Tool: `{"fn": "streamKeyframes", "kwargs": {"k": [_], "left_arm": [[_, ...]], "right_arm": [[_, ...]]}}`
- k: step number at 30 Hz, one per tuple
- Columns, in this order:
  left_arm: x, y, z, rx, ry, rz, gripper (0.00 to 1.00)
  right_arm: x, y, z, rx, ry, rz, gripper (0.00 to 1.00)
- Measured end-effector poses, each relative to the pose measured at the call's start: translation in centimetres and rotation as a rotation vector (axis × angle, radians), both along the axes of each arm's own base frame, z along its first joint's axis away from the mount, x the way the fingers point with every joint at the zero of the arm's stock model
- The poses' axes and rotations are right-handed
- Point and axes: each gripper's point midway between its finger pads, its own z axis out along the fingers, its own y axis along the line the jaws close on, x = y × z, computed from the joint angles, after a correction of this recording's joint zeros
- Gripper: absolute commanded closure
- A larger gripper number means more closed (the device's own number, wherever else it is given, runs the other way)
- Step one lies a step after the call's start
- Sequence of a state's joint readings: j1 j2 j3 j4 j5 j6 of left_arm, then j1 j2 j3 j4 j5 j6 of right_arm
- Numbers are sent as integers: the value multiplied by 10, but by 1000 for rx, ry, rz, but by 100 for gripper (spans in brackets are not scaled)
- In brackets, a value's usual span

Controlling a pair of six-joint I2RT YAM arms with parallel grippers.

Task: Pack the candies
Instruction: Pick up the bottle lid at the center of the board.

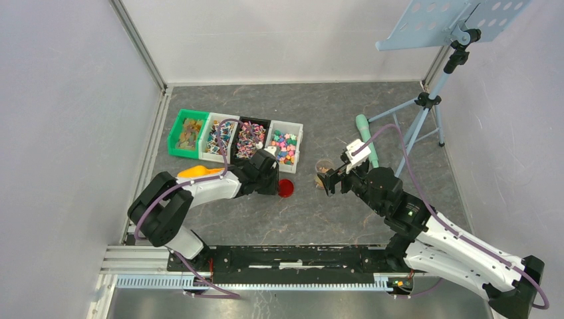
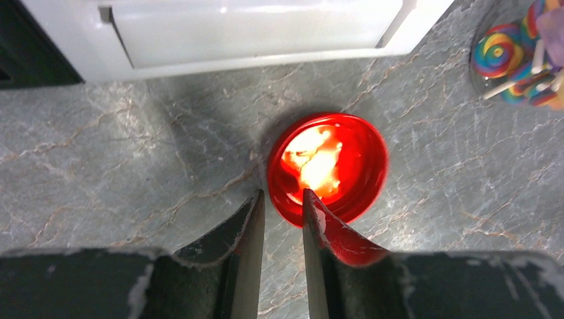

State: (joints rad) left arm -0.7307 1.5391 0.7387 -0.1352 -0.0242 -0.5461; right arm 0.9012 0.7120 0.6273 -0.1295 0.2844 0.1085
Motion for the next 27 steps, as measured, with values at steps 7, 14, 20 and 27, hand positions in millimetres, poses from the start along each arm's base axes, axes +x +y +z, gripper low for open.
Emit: {"fn": "streamKeyframes", "kwargs": {"k": [7, 14, 20, 27], "left_arm": [[5, -7, -2, 11, 5, -6, 93], [2, -6, -2, 24, 18, -8, 98], [-7, -5, 13, -22, 11, -23, 98], [0, -28, 74, -330, -27, -4, 98]], "right_arm": [[2, 0, -5, -14, 8, -7, 8], [3, 4, -11, -22, 21, 3, 7], [0, 17, -13, 30, 13, 54, 3], [-19, 36, -16, 112, -87, 224, 2]]}}
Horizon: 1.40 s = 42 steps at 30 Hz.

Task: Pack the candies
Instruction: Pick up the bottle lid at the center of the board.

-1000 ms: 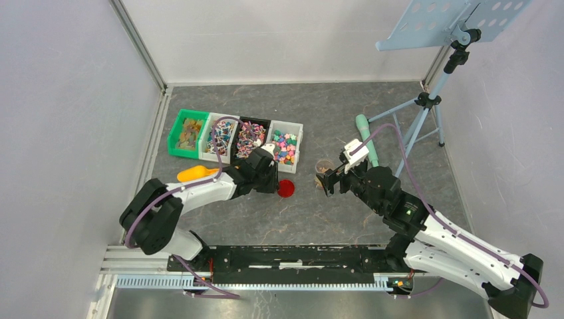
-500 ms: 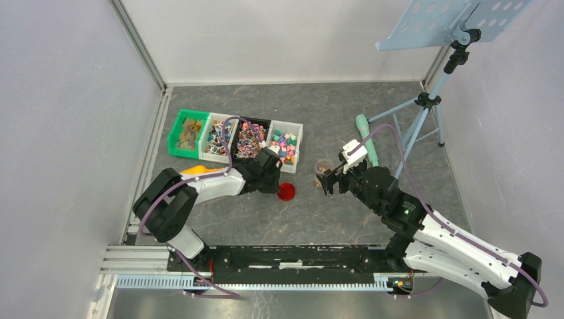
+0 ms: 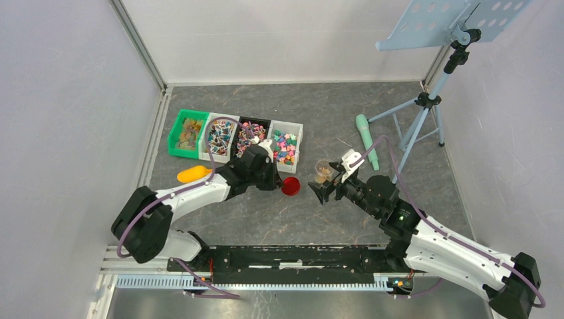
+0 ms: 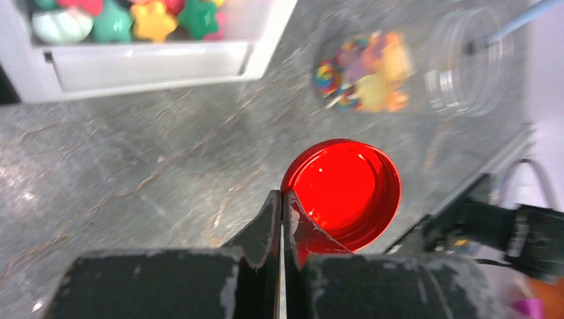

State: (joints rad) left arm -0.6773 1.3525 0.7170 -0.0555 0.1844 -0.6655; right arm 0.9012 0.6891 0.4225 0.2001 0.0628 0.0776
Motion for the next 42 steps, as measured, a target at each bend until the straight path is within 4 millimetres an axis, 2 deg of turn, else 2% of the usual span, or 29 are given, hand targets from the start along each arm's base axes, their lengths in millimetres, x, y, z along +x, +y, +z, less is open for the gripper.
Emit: {"fn": "streamKeyframes", "kwargs": {"k": [4, 8, 13, 17, 21, 27, 30, 31, 36, 42], "left_arm": [[6, -10, 39, -163, -25, 6, 98], [-3, -25, 82, -319, -61, -57, 98], [-15, -40, 132, -508, -89, -138, 98], [-23, -51, 174, -679, -97, -192, 98], [-30, -58, 210, -837, -98, -260, 98], [-41, -61, 228, -933, -67, -336, 98], [-49, -60, 232, -942, -78, -382, 98], [-51, -60, 232, -941, -78, -392, 98], [-58, -60, 230, -934, -66, -436, 98], [-62, -60, 229, -929, -58, -456, 98]], "right_arm": [[-10, 12, 24, 84, -109, 98, 2], [-23, 20, 51, 173, -213, 183, 2], [-37, 14, 79, 262, -378, 224, 2], [-45, 6, 90, 290, -503, 229, 7], [-44, 11, 97, 249, -581, 236, 7], [-35, 17, 107, 199, -637, 226, 6], [-34, 18, 117, 191, -673, 216, 17], [-33, 18, 120, 188, -684, 213, 21], [-32, 22, 129, 169, -715, 224, 21], [-31, 26, 124, 141, -721, 239, 27]]}}
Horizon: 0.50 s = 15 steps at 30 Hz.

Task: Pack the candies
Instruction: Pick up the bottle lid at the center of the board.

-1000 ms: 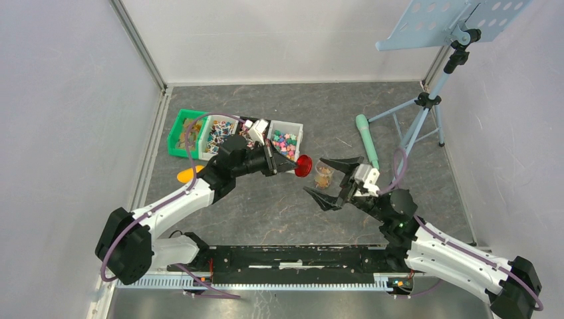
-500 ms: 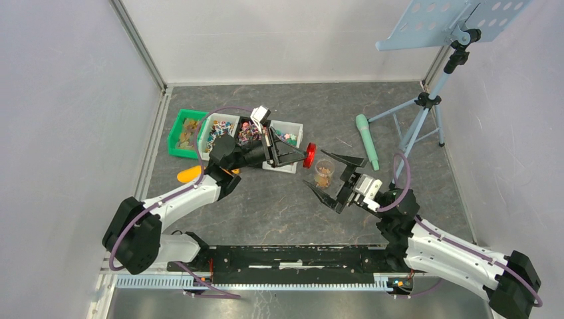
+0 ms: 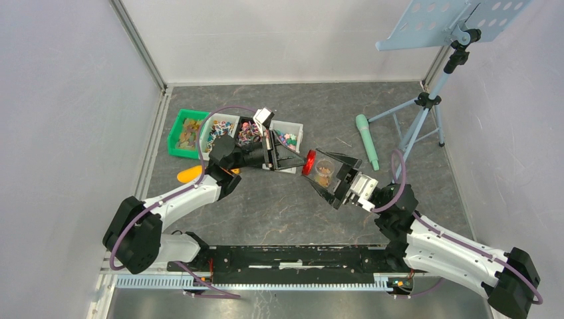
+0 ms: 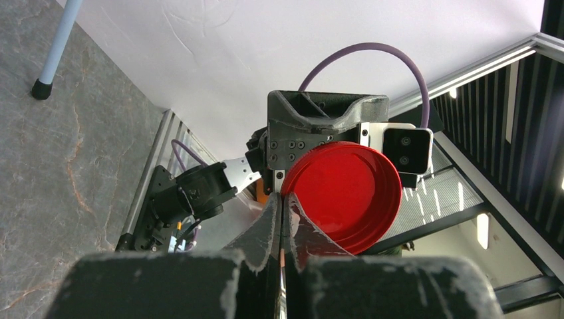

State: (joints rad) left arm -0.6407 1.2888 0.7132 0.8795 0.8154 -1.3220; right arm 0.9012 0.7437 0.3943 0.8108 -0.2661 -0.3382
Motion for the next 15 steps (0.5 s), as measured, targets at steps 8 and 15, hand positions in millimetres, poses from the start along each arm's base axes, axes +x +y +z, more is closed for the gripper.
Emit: {"fn": "streamKeyframes", "kwargs": {"k": [8, 15], "left_arm": [[-1, 0, -2, 5, 2, -9, 98], [-4, -1, -7, 23, 14, -32, 98]], "right_arm": [[-2, 2, -3, -21, -14, 13, 25], [-6, -1, 0, -23, -31, 15, 24]]}}
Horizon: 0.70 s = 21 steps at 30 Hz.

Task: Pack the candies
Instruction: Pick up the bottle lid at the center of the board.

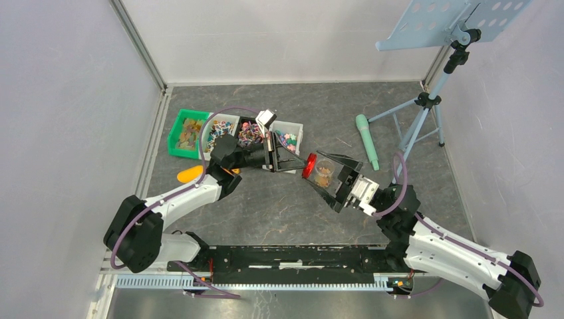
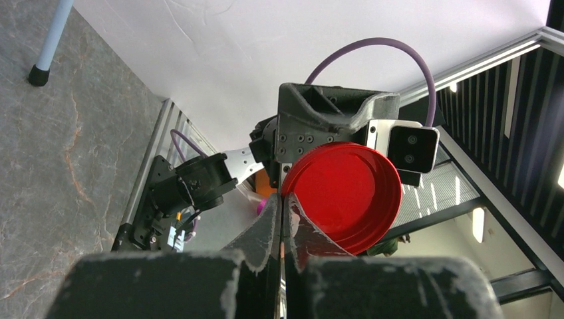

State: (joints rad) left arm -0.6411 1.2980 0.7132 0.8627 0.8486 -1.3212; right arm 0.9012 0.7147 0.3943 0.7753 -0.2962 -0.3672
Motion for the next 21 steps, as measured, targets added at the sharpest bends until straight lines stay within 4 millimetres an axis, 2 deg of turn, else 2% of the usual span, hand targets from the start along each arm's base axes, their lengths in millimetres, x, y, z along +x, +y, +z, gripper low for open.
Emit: {"fn": "streamKeyframes", "kwargs": {"k": [3, 12, 14, 18, 21], "left_arm": [[0, 0, -2, 7, 8, -3, 98], [-3, 0, -4, 18, 15, -19, 97], [-3, 0, -4, 19, 16, -18, 86], [-3, 0, -8, 31, 32, -19, 49], [-1, 0, -11, 49, 43, -7, 41]], "right_arm": [[-2, 0, -1, -16, -3, 5, 30], [-4, 4, -2, -49, -5, 23, 34], [-3, 4, -3, -51, -3, 24, 35], [-3, 6, -4, -51, 14, 28, 38], [1, 7, -4, -50, 45, 24, 39]]}}
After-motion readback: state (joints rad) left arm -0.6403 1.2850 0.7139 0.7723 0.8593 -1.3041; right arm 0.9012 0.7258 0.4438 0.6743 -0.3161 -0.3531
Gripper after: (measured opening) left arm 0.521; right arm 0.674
